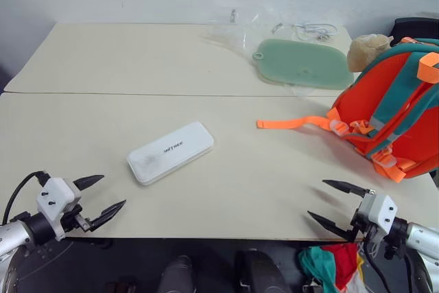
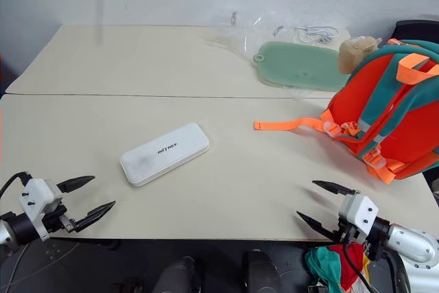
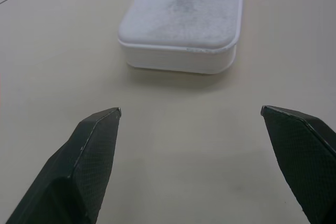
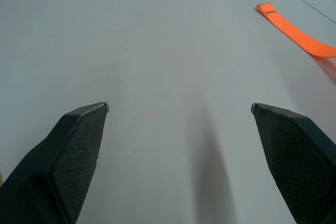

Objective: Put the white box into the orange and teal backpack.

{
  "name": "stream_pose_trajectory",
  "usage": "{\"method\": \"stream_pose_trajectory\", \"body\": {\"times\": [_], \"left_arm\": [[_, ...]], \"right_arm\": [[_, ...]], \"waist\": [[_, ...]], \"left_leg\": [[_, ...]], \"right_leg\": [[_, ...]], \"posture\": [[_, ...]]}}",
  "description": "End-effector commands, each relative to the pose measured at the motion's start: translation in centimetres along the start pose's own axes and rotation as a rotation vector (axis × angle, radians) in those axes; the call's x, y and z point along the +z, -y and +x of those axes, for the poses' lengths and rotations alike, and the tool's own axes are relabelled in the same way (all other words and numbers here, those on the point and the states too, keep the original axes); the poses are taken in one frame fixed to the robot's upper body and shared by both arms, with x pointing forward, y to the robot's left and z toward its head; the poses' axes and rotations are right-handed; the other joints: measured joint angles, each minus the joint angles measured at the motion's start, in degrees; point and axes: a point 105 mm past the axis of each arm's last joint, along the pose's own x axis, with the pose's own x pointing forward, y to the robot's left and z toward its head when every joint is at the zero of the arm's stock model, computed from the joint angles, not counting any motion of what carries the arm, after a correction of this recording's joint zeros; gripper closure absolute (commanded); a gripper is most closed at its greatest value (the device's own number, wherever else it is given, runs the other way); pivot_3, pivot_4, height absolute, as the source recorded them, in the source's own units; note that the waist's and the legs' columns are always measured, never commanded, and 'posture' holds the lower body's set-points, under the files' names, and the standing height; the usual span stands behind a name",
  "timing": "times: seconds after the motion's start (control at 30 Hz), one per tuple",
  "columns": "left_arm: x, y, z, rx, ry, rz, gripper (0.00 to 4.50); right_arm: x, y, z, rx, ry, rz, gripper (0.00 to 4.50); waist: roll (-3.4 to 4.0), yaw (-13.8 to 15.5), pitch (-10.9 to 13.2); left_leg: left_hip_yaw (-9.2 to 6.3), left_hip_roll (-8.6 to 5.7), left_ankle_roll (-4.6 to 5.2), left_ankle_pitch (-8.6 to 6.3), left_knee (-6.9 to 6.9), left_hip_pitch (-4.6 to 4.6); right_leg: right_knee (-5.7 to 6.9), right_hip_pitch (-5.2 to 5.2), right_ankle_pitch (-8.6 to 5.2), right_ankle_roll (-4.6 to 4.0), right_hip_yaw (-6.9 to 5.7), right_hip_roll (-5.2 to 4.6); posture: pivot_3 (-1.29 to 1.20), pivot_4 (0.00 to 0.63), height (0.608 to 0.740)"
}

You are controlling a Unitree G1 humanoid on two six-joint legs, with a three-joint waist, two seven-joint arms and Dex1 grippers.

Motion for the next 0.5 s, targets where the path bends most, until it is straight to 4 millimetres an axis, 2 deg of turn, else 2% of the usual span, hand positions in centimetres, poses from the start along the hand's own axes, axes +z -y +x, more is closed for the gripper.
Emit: {"method": "stream_pose_trajectory", "body": {"times": [0.03, 0.23, 0.37, 0.43, 0.5], "left_arm": [[0.4, -0.7, -0.3, 0.03, 0.013, 0.013, 0.0], [0.7, -0.9, -0.5, 0.006, 0.04, -0.088, 0.0], [1.0, -1.2, -0.5, 0.003, 0.043, -0.133, 0.0], [1.0, -1.5, -0.5, 0.006, 0.04, -0.154, 0.0], [0.8, -2.4, -0.8, 0.047, 0.033, -0.155, 0.39]], "right_arm": [[0.4, 0.2, -0.1, -0.004, 0.008, -0.024, 0.02], [0.6, 0.5, 0.2, -0.017, 0.033, -0.018, 0.02], [1.2, 0.5, 1.1, -0.01, 0.086, 0.027, 0.02], [2.2, 0.3, 2.4, 0.022, 0.128, 0.074, 0.39], [3.5, 0.2, 4.2, 0.057, 0.148, 0.098, 0.98]], "waist": [[0.0, 0.01, 0.0], [0.0, -0.04, 0.0], [0.0, -0.04, 0.0], [0.0, -0.08, 0.0], [0.01, -0.21, 0.0]], "left_leg": [[0.0, 0.0, 0.0, 0.0, 0.01, 0.0], [0.0, 0.0, 0.0, 0.0, 0.02, 0.01], [0.0, 0.0, 0.0, 0.01, 0.04, 0.01], [0.0, 0.01, 0.0, 0.01, 0.05, 0.01], [0.0, 0.0, 0.0, 0.01, 0.05, 0.02]], "right_leg": [[0.0, 0.0, 0.0, 0.0, 0.0, 0.0], [0.02, 0.01, 0.01, 0.02, -0.01, 0.01], [0.05, 0.02, 0.01, 0.03, -0.01, 0.03], [0.07, 0.01, 0.02, 0.03, -0.01, 0.03], [0.09, 0.0, 0.02, 0.03, 0.0, 0.02]], "posture": [[0.0, 0.15, 0.74], [0.0, 0.15, 0.74], [0.0, 0.15, 0.74], [0.0, 0.15, 0.74], [0.0, 0.15, 0.74]]}}
